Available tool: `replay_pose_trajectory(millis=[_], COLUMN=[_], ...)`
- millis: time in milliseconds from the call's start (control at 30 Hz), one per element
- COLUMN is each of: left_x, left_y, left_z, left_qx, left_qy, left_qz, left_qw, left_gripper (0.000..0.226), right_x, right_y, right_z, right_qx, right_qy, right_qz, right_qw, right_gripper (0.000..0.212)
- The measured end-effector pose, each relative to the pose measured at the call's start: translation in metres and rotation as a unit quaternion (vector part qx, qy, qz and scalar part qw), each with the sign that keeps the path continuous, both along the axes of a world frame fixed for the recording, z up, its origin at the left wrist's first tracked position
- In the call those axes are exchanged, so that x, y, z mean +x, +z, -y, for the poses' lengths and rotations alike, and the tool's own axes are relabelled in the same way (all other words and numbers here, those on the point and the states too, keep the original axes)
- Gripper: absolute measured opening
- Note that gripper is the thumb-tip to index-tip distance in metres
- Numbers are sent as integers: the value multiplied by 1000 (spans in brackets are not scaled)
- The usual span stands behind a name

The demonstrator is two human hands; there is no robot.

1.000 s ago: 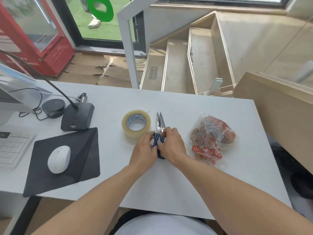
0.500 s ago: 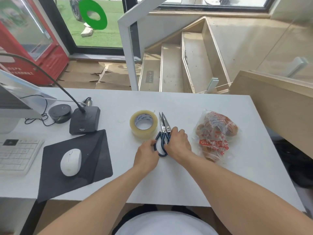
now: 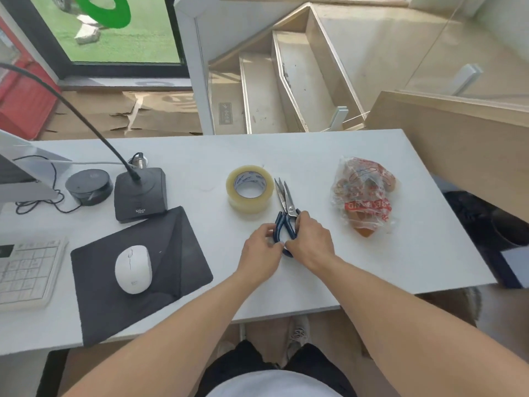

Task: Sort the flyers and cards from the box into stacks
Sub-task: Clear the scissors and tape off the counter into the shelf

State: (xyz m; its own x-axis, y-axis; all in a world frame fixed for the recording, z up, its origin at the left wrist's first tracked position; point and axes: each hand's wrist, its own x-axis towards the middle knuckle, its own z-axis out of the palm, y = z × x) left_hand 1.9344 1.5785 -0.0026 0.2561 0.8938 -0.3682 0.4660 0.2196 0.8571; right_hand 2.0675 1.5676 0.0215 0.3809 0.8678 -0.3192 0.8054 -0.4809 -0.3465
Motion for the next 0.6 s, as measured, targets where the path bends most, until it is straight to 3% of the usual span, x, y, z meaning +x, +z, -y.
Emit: replay_pose_trajectory(millis=[167, 300, 600], left_x=[-4, -2, 27], left_y=[-11, -11, -8], left_z=[35, 71, 177], left_qx=[79, 89, 57], left_qy=[-58, -82, 44], left_qz=[-69, -89, -42], left_qw=[993, 989, 997], left_gripper=[46, 51, 65], right_x=[-8, -3, 21], right_y=[2, 3, -6], right_z=[45, 81, 189], right_qx=[19, 36, 106], right_qy=[26, 22, 50], right_qz=[12, 34, -10], right_qw=[999, 999, 993], right_gripper=[41, 35, 29])
